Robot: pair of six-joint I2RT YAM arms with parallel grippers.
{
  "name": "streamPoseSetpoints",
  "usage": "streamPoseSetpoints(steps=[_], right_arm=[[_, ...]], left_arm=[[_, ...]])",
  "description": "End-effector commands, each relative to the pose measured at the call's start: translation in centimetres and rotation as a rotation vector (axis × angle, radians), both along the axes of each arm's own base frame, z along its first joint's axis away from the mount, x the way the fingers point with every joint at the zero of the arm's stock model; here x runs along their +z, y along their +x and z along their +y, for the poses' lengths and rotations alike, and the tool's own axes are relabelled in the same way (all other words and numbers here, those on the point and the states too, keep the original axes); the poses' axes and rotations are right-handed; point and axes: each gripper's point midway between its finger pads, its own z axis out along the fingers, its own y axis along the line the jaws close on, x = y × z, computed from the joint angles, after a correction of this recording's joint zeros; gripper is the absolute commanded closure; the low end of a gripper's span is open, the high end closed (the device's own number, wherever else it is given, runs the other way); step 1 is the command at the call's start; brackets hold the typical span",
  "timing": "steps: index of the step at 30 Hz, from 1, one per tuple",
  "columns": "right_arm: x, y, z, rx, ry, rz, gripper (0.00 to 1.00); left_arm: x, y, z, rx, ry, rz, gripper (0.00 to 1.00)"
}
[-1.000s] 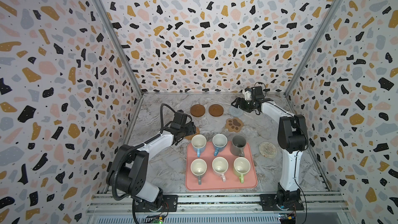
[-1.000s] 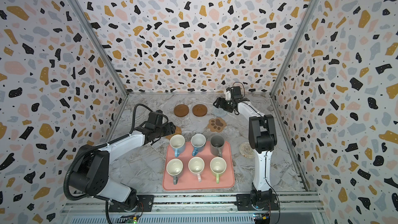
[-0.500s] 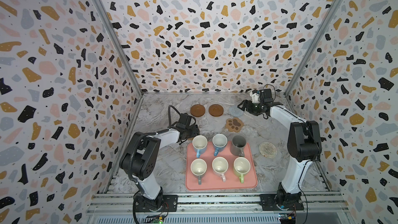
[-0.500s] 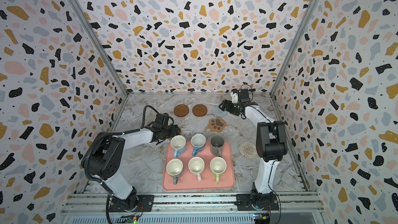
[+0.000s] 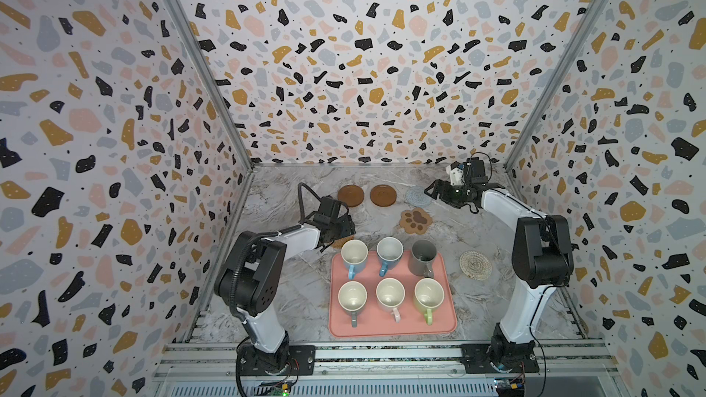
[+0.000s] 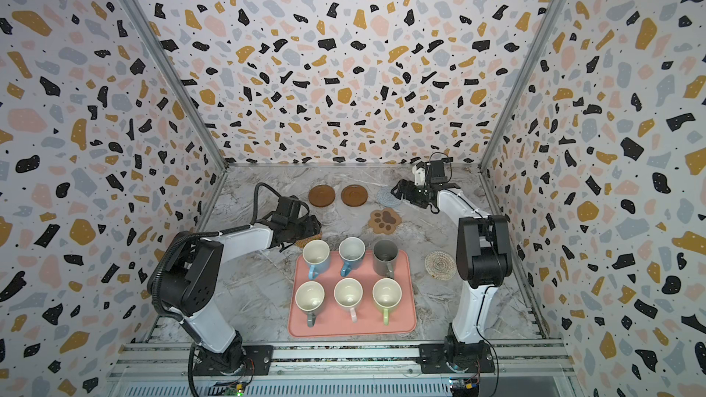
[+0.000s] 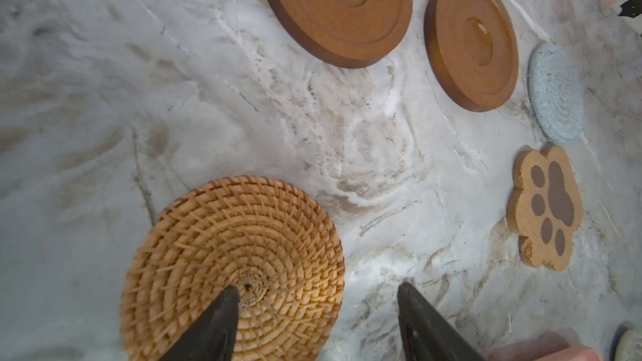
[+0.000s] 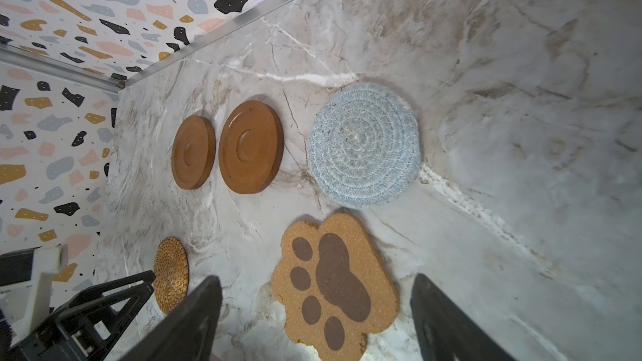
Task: Place cups on coasters
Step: Move the coaster to the center of the table.
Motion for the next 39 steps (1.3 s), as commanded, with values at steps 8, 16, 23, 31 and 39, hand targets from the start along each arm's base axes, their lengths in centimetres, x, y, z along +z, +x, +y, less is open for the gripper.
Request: streamPoseSetpoints(steps=[8, 16, 23, 31, 39], right_arm=[[2.6, -0.4, 0.1, 0.015, 0.001, -0.057, 0.13], [2.7, -0.7, 0.0, 0.015, -0.007, -0.055, 0.13], [2.5, -0.8, -0.1, 0.011, -0.009, -0.049, 0.13], [2.6, -0.8, 0.1, 0.010, -0.006, -0.047, 0.13], [2.7, -0.8, 0.1, 0.007, -0.002, -0.047, 0.13]], left_arm=[[-2.0, 0.9, 0.2, 0.050, 0.018, 0.054, 0.27], [-2.6, 1.4, -0.1, 0.066, -0.006, 0.053, 0.26], [-2.1, 2.2, -1.0, 0.052, -0.044, 0.036, 0.27], [-2.3, 2.6, -1.9, 0.023, -0.063, 0.037, 0.27], [-2.0, 3.2, -3.5, -0.009, -0.081, 0.032, 0.27]])
